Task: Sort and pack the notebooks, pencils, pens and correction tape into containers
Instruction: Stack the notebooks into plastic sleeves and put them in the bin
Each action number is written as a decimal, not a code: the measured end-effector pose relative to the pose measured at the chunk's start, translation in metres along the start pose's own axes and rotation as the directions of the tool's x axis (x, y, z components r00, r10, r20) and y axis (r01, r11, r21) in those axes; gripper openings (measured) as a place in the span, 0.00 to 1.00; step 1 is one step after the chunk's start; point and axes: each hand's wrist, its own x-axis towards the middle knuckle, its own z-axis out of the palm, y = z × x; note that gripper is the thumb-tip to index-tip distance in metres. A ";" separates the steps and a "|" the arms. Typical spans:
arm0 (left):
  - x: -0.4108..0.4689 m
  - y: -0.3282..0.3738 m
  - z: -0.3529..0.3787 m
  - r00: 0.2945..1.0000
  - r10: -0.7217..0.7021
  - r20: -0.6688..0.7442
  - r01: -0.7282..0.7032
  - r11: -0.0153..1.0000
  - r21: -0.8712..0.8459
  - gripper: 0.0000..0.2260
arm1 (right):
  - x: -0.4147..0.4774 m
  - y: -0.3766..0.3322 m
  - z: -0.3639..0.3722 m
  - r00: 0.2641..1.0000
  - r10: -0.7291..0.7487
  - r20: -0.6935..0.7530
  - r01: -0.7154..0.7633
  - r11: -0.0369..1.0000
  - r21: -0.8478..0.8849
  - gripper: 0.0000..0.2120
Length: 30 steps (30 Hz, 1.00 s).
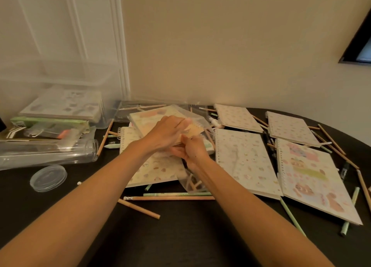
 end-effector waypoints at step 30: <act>0.036 0.154 0.142 0.992 -0.083 -0.093 0.096 0.986 0.136 0.13 | -0.078 -0.098 -0.249 0.864 -0.321 -0.388 0.026 0.798 -0.602 0.05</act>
